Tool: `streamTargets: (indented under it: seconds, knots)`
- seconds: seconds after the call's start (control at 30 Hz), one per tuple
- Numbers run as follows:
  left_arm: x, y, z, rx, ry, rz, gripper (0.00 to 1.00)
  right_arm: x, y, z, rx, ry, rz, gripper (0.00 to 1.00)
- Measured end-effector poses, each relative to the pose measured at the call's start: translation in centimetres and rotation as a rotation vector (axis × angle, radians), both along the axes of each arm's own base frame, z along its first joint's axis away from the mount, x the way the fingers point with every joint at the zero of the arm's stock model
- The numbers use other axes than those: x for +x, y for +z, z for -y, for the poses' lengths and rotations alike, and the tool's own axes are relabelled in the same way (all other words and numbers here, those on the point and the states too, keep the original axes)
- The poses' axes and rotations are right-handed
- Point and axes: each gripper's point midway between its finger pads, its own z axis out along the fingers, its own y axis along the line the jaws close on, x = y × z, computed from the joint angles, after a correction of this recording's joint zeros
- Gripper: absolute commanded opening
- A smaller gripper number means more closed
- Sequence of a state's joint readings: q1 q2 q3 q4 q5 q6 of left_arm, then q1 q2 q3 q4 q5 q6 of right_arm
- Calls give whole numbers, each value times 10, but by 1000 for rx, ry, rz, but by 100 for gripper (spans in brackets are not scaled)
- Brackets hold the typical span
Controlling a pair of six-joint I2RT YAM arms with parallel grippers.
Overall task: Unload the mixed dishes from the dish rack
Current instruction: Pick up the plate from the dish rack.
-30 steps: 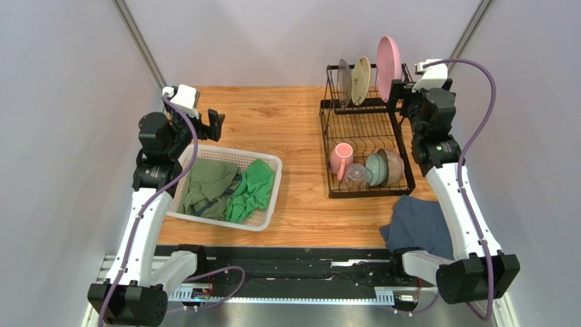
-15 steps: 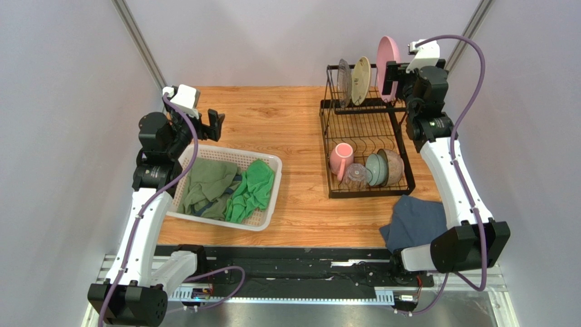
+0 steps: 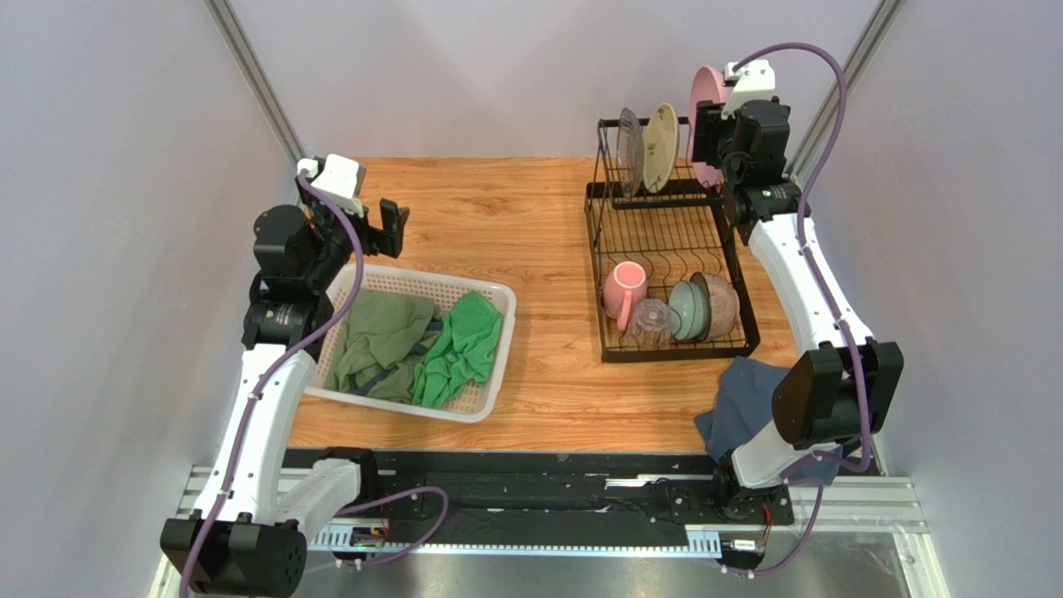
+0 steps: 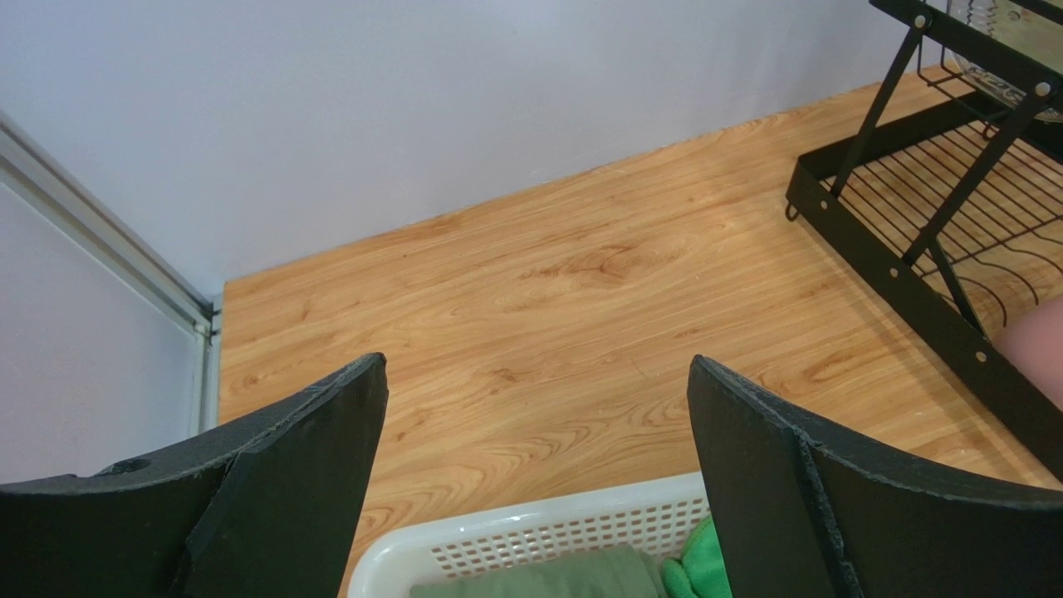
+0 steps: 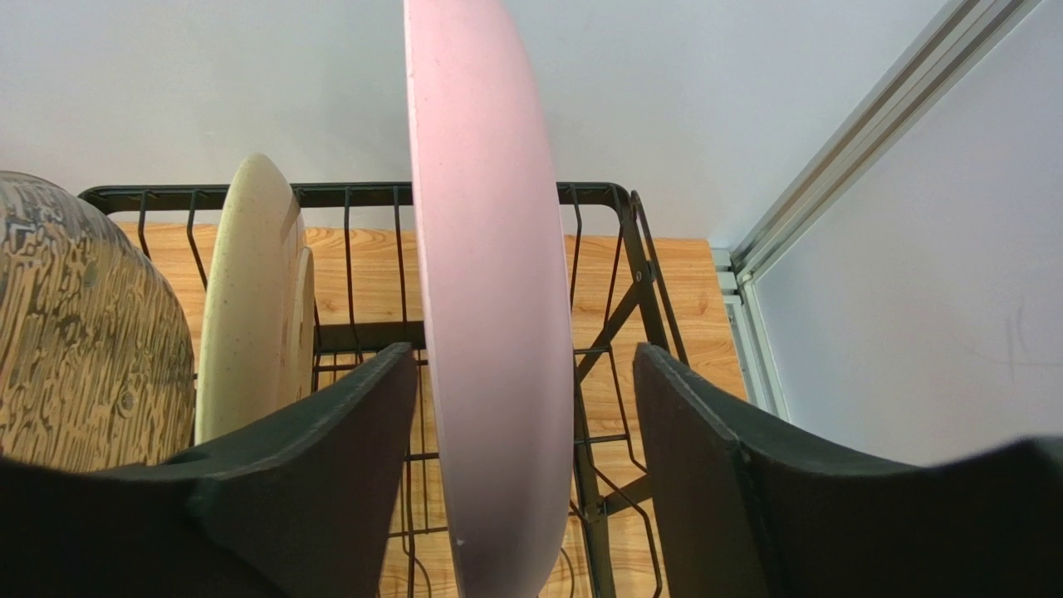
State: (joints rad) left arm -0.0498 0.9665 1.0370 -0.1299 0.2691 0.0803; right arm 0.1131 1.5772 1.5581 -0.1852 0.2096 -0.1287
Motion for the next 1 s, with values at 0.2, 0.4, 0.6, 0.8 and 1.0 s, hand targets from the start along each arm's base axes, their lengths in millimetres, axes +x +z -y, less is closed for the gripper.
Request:
streamTargets:
  seconds: [0.2,0.4,0.6,0.8,1.0]
  knots:
    - [0,0,-2,4,8,2,98,5,-4,0,-3,-6,-8,42]
    - [1,0,-2,5,9,1,98,6,-7,2,-7,-16,-12,26]
    - [2,-2,-2,5,13,-5,98,5,-5,7,-14,-53,-8,10]
    - [4,-4,-3,5,17,-10,98,4,-3,10,-27,-89,-6,0]
    - [4,-10,-3,6,18,-17,98,3,5,10,-94,-138,0,0]
